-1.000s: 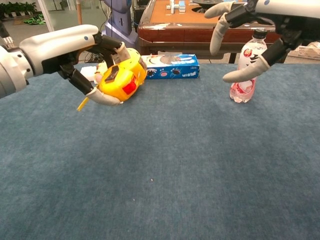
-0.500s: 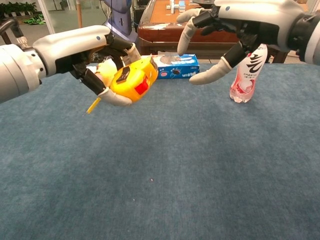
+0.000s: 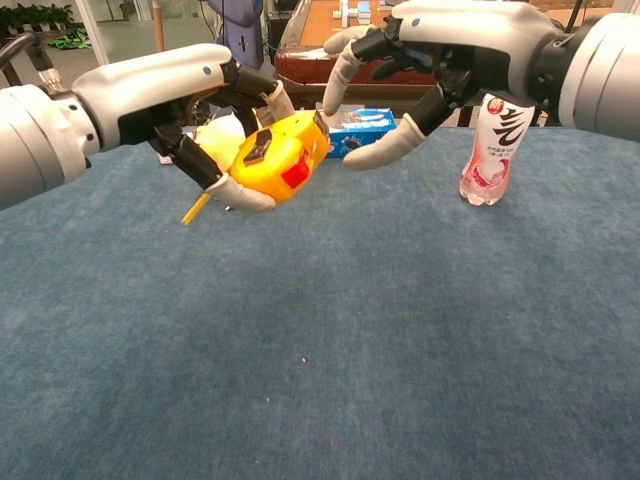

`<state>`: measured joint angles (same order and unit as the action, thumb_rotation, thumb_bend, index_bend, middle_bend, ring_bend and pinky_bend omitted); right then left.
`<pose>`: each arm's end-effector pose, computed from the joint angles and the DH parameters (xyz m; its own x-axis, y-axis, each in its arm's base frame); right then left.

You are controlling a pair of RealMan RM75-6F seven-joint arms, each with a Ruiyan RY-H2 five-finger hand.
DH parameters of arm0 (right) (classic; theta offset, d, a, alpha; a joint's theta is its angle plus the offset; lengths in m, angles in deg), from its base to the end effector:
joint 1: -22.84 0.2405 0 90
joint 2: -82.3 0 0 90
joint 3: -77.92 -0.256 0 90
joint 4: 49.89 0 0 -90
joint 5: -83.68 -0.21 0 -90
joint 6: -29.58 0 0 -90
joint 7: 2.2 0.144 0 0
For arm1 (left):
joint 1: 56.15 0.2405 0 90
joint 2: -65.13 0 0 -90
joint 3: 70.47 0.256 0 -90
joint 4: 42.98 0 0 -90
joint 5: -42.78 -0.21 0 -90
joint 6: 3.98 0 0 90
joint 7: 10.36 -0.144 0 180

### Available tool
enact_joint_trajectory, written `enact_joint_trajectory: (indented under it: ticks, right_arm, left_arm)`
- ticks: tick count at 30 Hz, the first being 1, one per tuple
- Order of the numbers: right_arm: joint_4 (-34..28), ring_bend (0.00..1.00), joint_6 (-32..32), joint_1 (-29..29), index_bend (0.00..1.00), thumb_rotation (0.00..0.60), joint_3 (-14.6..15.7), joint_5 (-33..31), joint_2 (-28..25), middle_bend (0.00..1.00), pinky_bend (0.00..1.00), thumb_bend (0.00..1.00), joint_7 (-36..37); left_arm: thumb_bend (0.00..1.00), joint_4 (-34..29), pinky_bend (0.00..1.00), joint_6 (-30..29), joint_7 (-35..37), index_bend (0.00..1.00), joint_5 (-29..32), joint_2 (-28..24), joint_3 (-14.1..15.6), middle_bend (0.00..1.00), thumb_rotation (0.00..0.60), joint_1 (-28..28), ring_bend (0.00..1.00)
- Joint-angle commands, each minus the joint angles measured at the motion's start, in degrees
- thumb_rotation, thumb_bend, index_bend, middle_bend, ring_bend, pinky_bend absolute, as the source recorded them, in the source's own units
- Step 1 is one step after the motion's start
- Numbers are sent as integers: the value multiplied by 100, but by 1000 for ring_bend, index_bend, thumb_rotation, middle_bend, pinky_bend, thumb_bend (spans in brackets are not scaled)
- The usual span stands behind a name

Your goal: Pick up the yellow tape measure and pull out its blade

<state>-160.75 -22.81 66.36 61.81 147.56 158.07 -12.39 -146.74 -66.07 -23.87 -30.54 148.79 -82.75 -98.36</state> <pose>-0.0597 -0.3057 0.0406 0.1606 -0.4008 0.9020 -0.8819 -0.4686 -0.0511 -0.0663 0.3008 0.0211 0.2012 0.2351 0.9509 0.8403 -0.5404 -0.0442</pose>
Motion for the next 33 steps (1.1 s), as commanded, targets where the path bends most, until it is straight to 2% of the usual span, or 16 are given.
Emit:
enact_joint_trajectory:
  ticks: [1, 33]
  right_arm:
    - [-13, 0, 46, 67, 391, 600, 16, -53, 4, 0, 0, 213, -25]
    - [93, 0, 67, 348, 391, 600, 179, -270, 63, 0, 0, 213, 158]
  left_arm:
    - [124, 1, 91, 9, -25, 552, 2, 6, -1, 581, 600, -19, 376]
    - [124, 24, 89, 22, -117, 552, 82, 37, 54, 581, 600, -85, 375]
